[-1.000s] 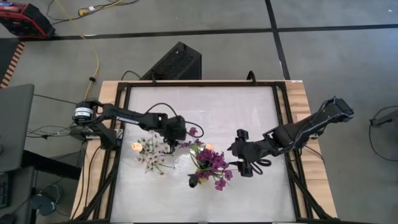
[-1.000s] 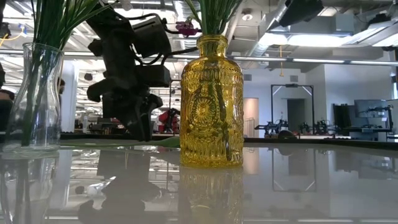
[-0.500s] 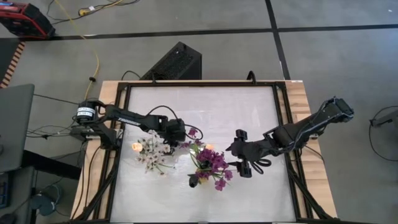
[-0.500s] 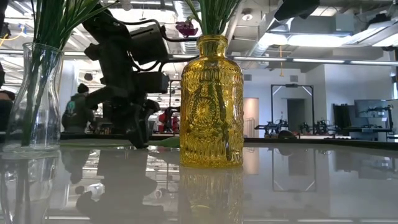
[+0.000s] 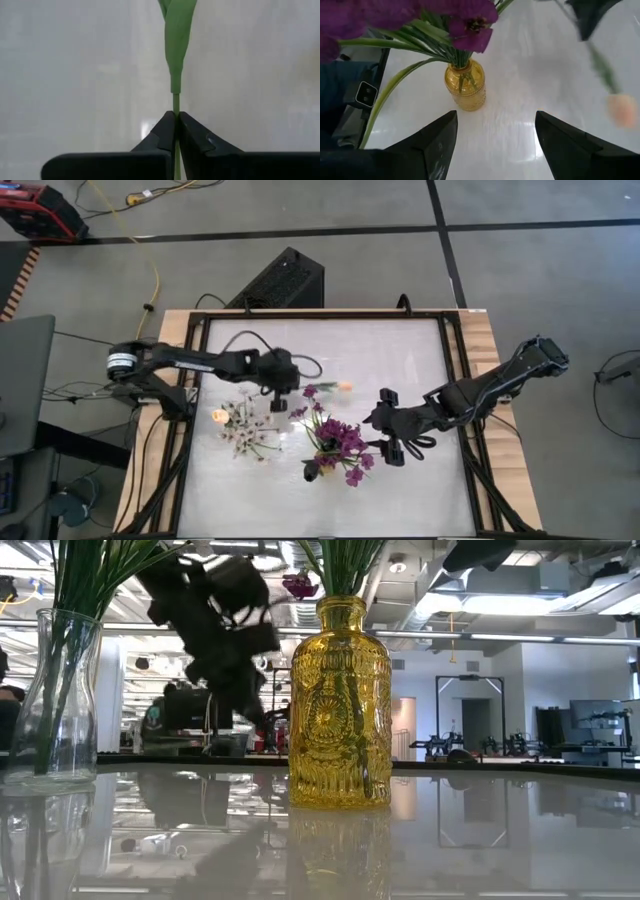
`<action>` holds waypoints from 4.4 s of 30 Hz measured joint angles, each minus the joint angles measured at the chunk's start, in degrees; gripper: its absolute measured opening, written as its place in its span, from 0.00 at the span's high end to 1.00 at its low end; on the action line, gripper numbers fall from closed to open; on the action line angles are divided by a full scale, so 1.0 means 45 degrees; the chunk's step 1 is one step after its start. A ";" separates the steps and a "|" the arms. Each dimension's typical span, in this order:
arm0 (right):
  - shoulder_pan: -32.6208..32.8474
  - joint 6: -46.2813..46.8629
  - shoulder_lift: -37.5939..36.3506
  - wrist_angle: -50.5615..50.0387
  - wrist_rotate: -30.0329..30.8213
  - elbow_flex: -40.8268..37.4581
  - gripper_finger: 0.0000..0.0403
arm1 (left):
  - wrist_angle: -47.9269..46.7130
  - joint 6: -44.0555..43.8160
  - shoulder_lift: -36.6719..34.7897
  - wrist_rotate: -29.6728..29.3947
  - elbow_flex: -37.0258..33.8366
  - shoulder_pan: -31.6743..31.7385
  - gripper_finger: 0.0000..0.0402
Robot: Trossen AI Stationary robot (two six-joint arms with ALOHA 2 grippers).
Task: Sort flowers into vase by color
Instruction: Put the light pink flower into the transparent vase
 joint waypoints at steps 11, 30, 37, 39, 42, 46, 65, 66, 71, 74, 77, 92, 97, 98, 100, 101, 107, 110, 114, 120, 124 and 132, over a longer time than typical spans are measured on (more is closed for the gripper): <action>-0.0031 -0.0243 0.0000 0.0359 0.0005 0.0005 0.28 | 0.1881 0.0019 -0.4883 -0.1434 0.0021 0.0961 1.00; -0.0113 -0.0876 0.0152 0.1159 0.0000 0.0005 0.28 | 0.2056 -0.2826 -1.3317 0.2766 0.0027 0.1021 1.00; -0.0128 -0.1239 0.0267 0.1495 -0.0010 0.0005 0.28 | 0.3340 -0.4489 -1.4682 0.4481 0.0051 0.0578 1.00; -0.0128 -0.1239 0.0267 0.1510 -0.0010 0.0005 0.28 | 0.3584 -0.5024 -1.4662 0.4914 -0.0032 0.0453 1.00; -0.0128 -0.1239 0.0267 0.1570 -0.0019 0.0005 0.28 | 0.4166 -0.5420 -1.4640 0.4957 -0.0617 0.0237 1.00; -0.0128 -0.1160 0.0267 0.1632 -0.0030 0.0005 0.28 | 0.5294 -0.5455 -1.4612 0.4620 -0.1552 0.0049 1.00; -0.0128 -0.0908 0.0267 0.1656 -0.0044 0.0005 0.28 | 0.5866 -0.7726 -1.4528 0.7200 -0.1343 0.0038 1.00; -0.0128 -0.0913 0.0267 0.1647 -0.0044 0.0005 0.28 | 0.5608 -0.7582 -1.4568 0.7389 -0.1343 0.0038 1.00; -0.0128 -0.1105 0.0267 0.1628 -0.0044 0.0005 0.28 | 0.5125 -0.6763 -1.4672 0.7100 -0.2028 -0.0278 1.00; -0.0128 -0.1107 0.0267 0.1637 -0.0044 0.0005 0.28 | 0.5847 -0.6418 -1.4683 0.6331 -0.2896 -0.0704 1.00; -0.0128 -0.1107 0.0267 0.1632 -0.0044 0.0005 0.28 | 0.7329 -0.6392 -1.4686 0.5956 -0.3767 -0.1030 1.00; -0.0128 -0.1141 0.0267 0.1627 -0.0044 0.0005 0.28 | 0.7530 -0.6196 -1.4902 0.5503 -0.4665 -0.1150 1.00; -0.0067 -0.1137 0.0267 0.1626 -0.0044 0.0005 0.28 | 0.5493 -0.5874 -1.5451 0.7101 -0.4665 -0.1152 1.00; -0.0033 -0.1137 0.0267 0.1625 -0.0044 0.0005 0.28 | 0.5089 -0.5836 -1.5630 0.7274 -0.4665 -0.1152 1.00; -0.0006 -0.1137 0.0267 0.1623 -0.0044 0.0005 0.28 | 0.4493 -0.5769 -1.5987 0.7325 -0.4665 -0.1152 1.00; -0.0019 -0.1137 0.0267 0.1626 -0.0044 0.0005 0.28 | 0.4330 -0.5665 -1.6141 0.7179 -0.4665 -0.1164 1.00; -0.0128 -0.1091 0.0270 0.1646 -0.0044 0.0005 0.28 | 0.6217 -0.5086 -1.6583 0.6421 -0.5816 -0.1737 1.00; -0.0128 -0.1026 0.0272 0.1676 -0.0038 0.0005 0.28 | 0.7871 -0.5271 -1.6789 0.6576 -0.6859 -0.2107 1.00; -0.0147 -0.1001 0.0272 0.1685 -0.0039 0.0005 0.28 | 0.8882 -0.5076 -1.7313 0.6401 -0.7882 -0.2406 1.00; -0.0210 -0.0803 0.0272 0.1677 -0.0039 0.0005 0.28 | 0.9028 -0.4008 -1.8148 0.6057 -0.8699 -0.2569 1.00; -0.0201 -0.0797 0.0272 0.1671 -0.0039 0.0005 0.28 | 0.9700 -0.3891 -1.8367 0.6014 -0.9299 -0.2725 1.00; -0.0492 -0.0792 0.0272 0.1682 -0.0039 0.0005 0.28 | 1.1280 -0.3949 -1.8360 0.5297 -1.0120 -0.3080 1.00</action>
